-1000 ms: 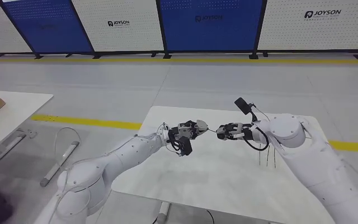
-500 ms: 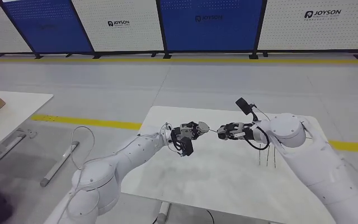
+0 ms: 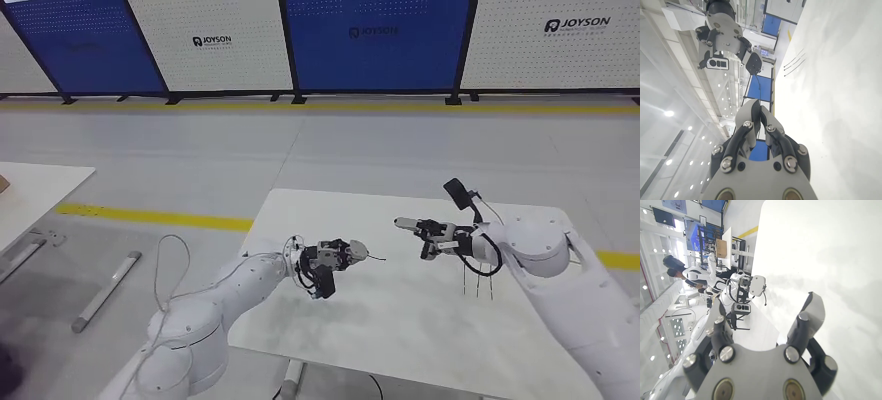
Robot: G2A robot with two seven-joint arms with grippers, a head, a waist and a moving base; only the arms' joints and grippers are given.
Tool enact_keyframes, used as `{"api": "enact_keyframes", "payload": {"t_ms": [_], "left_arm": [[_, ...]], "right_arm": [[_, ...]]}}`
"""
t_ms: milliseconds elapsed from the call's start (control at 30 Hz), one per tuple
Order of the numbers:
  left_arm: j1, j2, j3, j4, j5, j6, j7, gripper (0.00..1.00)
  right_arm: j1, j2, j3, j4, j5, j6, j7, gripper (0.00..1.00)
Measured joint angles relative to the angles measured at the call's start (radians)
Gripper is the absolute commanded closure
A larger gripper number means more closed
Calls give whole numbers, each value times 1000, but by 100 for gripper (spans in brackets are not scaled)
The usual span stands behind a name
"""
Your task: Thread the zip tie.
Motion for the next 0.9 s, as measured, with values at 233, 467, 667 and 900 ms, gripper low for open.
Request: {"api": "enact_keyframes", "payload": {"t_ms": [233,467,667,900], "left_arm": [[-8,9,0,-15,0,-9,-1,100],[-7,9,0,-16,0,-10,-2,100],[-41,34,0,-5,0,-132,-3,100],[-90,102,0,-56,0,-359,-1,100]], "right_arm": [[-9,5,-6,-19,-3,0,2,0],[-19,11,-6,-35,-6,0,-4,0],[-19,11,-6,-36,-7,0,-3,0],[-19,11,-6,-36,-7,0,-3,0]]}}
